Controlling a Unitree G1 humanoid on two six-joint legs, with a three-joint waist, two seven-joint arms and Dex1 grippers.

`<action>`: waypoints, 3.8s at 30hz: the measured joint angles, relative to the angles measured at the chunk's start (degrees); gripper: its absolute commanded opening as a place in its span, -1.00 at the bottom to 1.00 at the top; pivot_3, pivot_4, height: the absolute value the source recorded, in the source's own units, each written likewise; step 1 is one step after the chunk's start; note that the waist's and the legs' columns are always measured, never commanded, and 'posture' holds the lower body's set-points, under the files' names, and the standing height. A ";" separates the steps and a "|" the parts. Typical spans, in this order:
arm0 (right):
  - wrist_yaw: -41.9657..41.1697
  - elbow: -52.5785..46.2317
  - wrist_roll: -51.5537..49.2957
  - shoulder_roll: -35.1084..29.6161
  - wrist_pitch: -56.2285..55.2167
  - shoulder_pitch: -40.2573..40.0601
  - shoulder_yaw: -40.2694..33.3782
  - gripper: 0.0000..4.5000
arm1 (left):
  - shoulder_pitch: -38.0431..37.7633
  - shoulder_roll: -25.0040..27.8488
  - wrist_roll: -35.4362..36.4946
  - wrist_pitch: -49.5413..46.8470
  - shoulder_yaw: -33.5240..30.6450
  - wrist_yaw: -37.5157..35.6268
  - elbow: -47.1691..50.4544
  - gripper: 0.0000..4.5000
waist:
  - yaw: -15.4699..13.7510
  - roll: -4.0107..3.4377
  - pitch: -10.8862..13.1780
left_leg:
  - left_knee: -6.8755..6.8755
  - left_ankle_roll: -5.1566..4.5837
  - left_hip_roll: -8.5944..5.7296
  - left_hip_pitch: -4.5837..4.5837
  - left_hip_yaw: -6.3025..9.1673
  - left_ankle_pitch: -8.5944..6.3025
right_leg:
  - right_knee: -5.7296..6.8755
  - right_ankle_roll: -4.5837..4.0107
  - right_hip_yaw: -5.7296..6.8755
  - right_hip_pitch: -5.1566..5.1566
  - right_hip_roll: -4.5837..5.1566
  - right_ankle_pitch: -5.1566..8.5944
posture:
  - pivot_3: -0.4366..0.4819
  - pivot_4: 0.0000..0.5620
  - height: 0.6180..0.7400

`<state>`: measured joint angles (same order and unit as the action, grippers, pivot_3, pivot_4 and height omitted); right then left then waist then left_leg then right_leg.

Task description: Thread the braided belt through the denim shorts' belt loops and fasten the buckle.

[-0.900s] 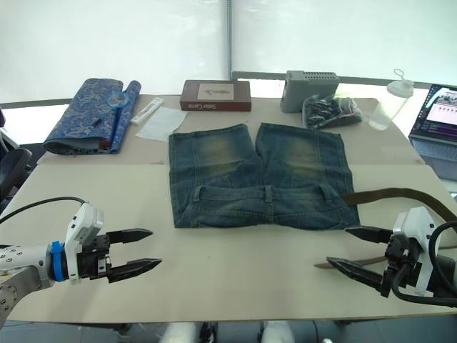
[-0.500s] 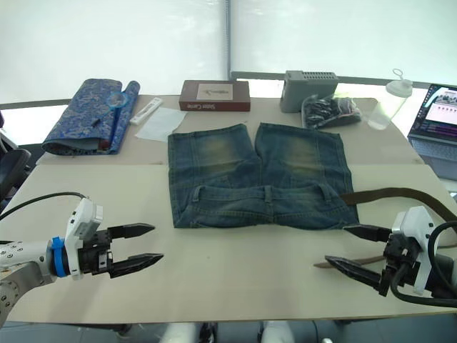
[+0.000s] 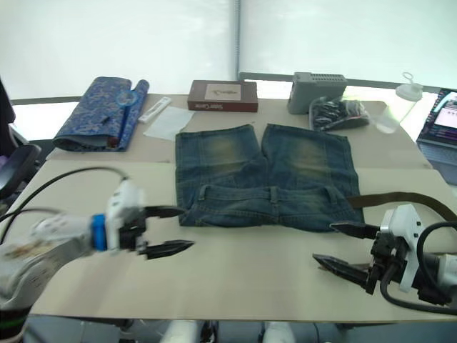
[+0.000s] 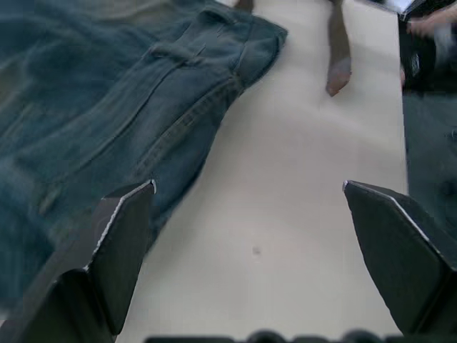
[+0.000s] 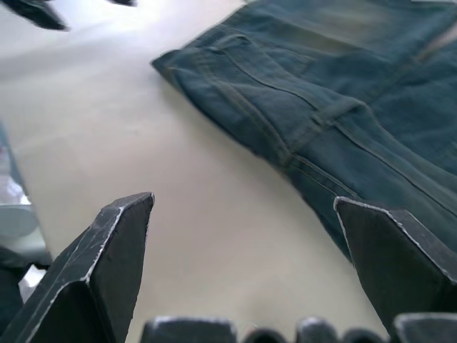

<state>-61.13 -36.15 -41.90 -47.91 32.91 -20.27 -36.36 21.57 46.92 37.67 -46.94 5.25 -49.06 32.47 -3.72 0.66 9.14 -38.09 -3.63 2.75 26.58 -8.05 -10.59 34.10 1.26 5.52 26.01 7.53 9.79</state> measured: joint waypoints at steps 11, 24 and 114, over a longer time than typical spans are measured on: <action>0.42 -3.24 1.20 3.98 -4.97 -8.73 -6.41 1.00 | 32.63 -24.03 -23.18 7.77 30.44 -5.84 -36.91 0.99 | 1.08 0.02 0.02 | -0.71 -0.36 0.04 -0.04 0.14 -0.22 | 0.06 0.12 0.06 -0.62 -0.08 -0.07 | -0.05 -0.47 0.49; 3.87 -3.03 5.29 4.39 -7.48 -7.28 -5.91 1.00 | 39.39 -37.82 -39.39 21.00 33.67 -6.74 -62.90 -0.42 | 1.38 0.02 0.02 | -0.74 -0.37 0.04 -0.20 0.35 -0.23 | -0.04 0.13 0.18 -0.71 -0.01 -0.06 | -0.05 -0.47 0.49; -23.31 17.51 1.43 -24.21 14.10 28.54 20.54 -1.00 | 7.43 -20.70 7.70 -1.27 4.07 -8.85 -12.62 1.00 | 2.23 -0.01 0.09 | -0.99 -0.29 -0.05 -0.37 0.31 -0.44 | 0.71 0.13 0.02 -0.70 0.12 0.24 | -0.05 -0.47 0.49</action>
<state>-84.44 -18.64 -40.47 -72.13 47.01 8.27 -15.82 29.00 26.22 45.37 -48.21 9.32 -57.91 19.85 -1.50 0.65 9.23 -39.08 -3.92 2.71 26.21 -7.74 -11.03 34.82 1.38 5.54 25.31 7.65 10.03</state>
